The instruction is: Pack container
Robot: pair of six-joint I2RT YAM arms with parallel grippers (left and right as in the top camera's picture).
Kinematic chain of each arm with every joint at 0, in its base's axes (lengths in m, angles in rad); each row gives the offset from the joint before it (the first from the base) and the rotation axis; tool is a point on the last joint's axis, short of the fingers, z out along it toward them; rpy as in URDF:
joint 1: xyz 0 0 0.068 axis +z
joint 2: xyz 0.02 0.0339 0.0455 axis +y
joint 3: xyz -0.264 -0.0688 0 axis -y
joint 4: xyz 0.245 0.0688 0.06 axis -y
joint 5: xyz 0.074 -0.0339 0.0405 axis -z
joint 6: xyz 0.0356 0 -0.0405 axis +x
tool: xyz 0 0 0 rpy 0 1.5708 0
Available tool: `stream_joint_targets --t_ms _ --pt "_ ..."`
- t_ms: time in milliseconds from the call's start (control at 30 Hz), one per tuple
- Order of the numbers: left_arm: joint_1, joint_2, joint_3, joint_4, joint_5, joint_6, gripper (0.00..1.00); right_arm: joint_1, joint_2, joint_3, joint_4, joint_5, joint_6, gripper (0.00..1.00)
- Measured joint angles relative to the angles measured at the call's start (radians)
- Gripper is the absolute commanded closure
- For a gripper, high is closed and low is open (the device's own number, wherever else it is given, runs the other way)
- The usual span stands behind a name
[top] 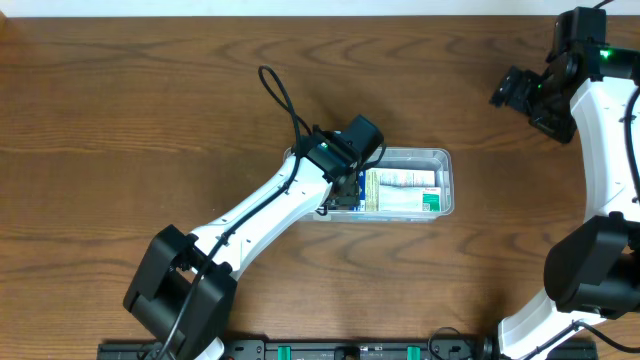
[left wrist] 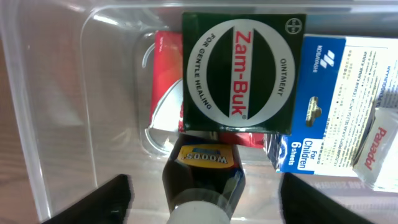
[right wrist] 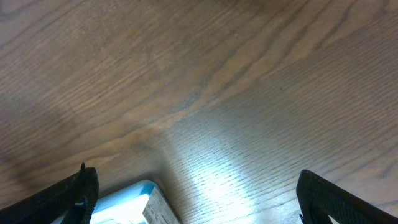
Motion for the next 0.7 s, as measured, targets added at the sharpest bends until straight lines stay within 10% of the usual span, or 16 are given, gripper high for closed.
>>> stream_joint_targets --t_ms 700 --pt "0.0 -0.31 0.072 -0.063 0.0 0.215 0.02 0.0 0.0 0.0 0.0 0.0 0.0 0.01"
